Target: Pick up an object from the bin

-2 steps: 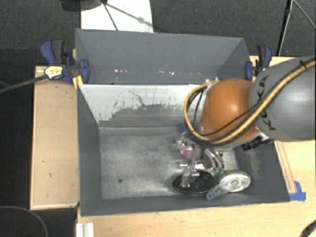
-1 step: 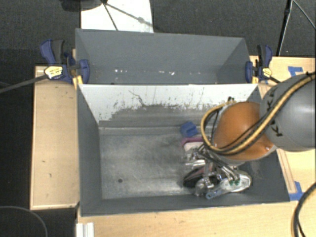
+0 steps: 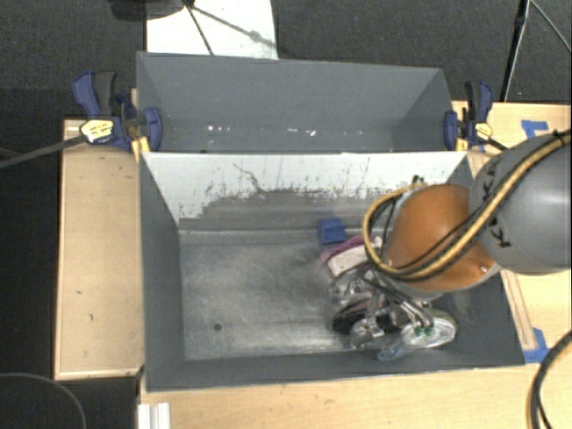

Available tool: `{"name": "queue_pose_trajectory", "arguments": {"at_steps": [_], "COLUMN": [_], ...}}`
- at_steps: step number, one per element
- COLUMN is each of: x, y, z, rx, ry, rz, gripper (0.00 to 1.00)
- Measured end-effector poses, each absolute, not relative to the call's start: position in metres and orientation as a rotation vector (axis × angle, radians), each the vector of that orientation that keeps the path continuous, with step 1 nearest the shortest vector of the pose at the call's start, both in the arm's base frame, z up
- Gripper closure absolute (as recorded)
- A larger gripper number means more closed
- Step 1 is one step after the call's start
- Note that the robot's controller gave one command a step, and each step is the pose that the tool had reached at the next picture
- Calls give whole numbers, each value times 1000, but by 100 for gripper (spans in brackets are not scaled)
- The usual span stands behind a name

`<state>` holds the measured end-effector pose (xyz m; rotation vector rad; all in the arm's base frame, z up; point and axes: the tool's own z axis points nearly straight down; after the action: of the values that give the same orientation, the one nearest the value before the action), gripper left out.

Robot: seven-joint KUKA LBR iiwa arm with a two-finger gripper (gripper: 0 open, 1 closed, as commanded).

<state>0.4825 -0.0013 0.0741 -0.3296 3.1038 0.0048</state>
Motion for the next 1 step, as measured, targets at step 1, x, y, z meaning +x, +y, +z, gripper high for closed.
{"name": "queue_pose_trajectory", "arguments": {"at_steps": [1], "x": [491], "y": [-18], "z": [209], "rx": [-221], "ry": [3124], "rz": [-2], "gripper": [100]}}
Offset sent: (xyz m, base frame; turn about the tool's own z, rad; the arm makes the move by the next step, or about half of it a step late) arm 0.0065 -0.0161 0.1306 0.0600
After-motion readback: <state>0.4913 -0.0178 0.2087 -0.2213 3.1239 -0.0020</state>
